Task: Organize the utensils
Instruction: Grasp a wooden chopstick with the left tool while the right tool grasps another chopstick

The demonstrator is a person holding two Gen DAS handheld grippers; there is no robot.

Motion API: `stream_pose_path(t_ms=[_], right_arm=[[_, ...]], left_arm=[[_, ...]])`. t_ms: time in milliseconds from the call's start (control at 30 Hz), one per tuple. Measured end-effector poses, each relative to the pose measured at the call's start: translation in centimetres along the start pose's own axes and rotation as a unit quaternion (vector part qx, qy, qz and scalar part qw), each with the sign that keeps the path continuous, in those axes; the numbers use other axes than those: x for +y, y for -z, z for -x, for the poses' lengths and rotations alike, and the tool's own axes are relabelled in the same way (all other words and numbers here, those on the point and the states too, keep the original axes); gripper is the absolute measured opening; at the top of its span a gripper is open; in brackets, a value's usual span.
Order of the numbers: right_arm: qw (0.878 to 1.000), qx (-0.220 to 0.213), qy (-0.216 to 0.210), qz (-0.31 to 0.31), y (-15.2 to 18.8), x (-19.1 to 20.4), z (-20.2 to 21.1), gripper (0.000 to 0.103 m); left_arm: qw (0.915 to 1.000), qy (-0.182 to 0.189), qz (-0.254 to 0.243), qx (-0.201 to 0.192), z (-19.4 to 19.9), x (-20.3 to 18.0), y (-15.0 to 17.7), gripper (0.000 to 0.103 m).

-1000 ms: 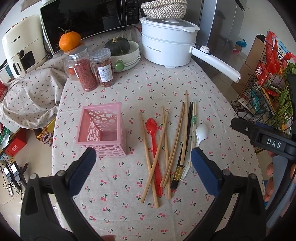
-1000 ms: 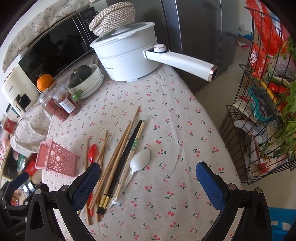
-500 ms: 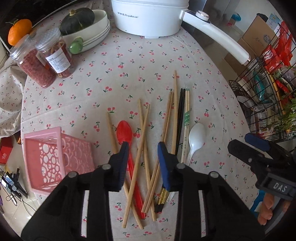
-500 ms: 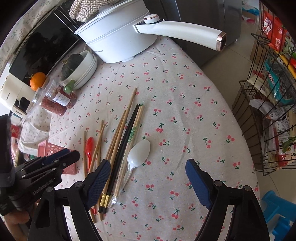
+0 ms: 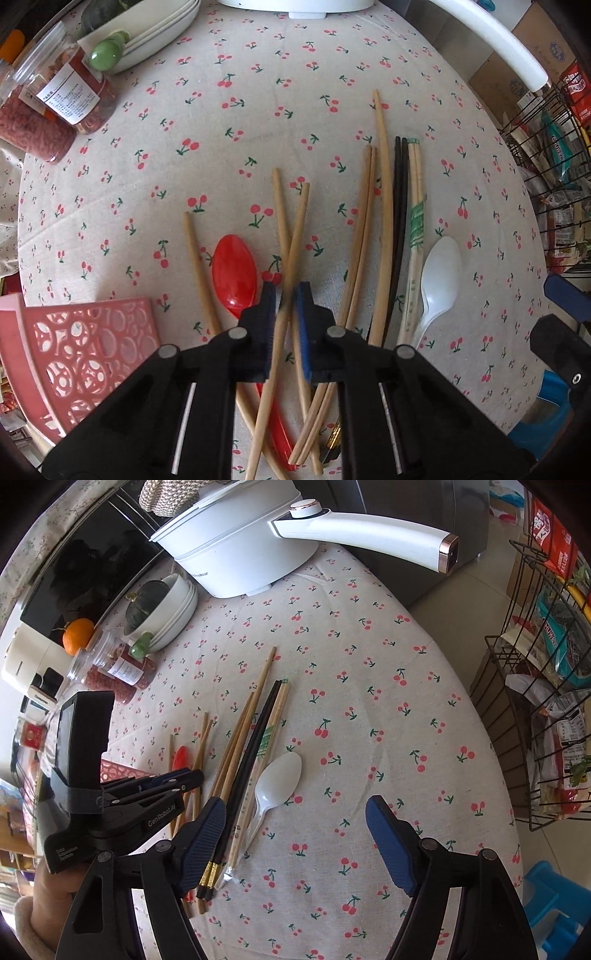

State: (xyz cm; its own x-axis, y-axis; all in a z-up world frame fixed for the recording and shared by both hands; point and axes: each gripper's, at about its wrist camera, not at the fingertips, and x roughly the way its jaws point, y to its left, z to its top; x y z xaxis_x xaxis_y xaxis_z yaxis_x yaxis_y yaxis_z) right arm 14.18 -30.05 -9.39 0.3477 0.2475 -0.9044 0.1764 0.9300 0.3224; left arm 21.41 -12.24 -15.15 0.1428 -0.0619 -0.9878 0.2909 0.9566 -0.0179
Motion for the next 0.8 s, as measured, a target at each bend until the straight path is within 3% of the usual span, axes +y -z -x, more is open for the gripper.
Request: stream_pose_path(t_ms=[100, 333, 633, 800], right_arm=[[1.000, 0.001, -0.005, -0.002, 0.0, 0.0, -0.1, 0.079], [0.999, 0.012, -0.029, -0.012, -0.2, 0.2, -1.0, 0.070], [0.999, 0.007, -0.044, -0.001, -1.7, 2.6, -2.7, 0.042], [0.997, 0.031, -0.061, 0.047, -1.8, 7.3, -5.2, 0.030]], left_arm=[[0.9997, -0.007, 0.003, -0.021, 0.9, 0.2, 0.4, 0.007], [0.9946, 0.029, 0.008, -0.099, 7.1, 1.9, 4.0, 0.007], [0.9720, 0.052, 0.024, -0.228, 14.0, 6.9, 11.4, 0.007], [0.9635, 0.067, 0.046, -0.255, 15.0, 9.1, 13.0, 0.007]])
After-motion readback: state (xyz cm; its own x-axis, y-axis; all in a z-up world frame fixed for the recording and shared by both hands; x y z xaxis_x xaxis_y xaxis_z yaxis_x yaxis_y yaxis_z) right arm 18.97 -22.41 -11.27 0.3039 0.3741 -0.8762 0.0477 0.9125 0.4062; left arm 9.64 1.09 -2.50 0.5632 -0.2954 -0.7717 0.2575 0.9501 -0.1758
